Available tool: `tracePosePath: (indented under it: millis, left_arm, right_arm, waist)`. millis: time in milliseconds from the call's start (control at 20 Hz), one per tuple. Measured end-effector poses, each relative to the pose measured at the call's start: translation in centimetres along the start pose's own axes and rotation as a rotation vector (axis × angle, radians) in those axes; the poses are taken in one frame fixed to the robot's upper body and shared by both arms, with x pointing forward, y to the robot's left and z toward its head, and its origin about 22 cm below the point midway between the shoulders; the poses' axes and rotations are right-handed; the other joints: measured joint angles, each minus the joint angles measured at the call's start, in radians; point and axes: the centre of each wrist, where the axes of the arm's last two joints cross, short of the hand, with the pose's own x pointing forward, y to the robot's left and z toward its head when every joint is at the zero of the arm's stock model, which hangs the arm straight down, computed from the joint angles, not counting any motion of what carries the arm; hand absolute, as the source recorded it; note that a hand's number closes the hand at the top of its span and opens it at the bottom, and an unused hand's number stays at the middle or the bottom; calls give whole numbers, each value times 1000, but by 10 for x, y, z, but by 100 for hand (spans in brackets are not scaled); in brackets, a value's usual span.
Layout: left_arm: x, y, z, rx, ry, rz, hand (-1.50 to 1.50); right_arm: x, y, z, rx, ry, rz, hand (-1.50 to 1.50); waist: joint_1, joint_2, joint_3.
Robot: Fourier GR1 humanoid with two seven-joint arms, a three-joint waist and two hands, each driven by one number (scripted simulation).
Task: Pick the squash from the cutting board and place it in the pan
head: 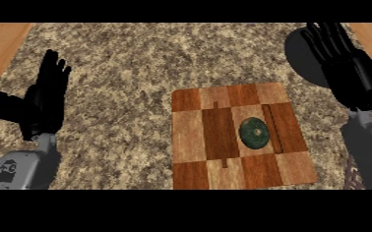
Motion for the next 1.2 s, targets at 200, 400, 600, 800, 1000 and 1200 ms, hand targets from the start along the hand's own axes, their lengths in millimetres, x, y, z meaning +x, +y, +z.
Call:
tracePosePath:
  millis: [200, 400, 600, 800, 1000, 1200]
  left_arm:
    - [1, -2, -3, -37, -30, -59, 0]
    - [0, -3, -5, -111, -51, -119, 0]
    - [-8, 3, -2, -127, -35, -141, 0]
    - [-11, 9, -3, -135, -25, -146, 0]
    - [-15, 8, 0, -148, -21, -144, 0]
    - [-18, 5, 1, -157, -20, -149, 0]
  right_arm:
    - [-28, 2, 10, 109, 68, -1, 150]
    - [-62, 9, 38, 211, 157, 88, -150]
    - [-70, -7, 75, 71, 72, 296, -150]
    - [-55, -37, 113, 3, 1, 484, -150]
    - [-11, -56, 130, 61, 14, 619, -150]
    - [40, -65, 121, 167, 81, 777, -150]
  waist:
    - [4, -8, -10]
    - [0, -10, -13]
    - [-29, -18, -14]
    - [-38, -22, -15]
    - [-34, -23, -17]
    - [-30, -23, -18]
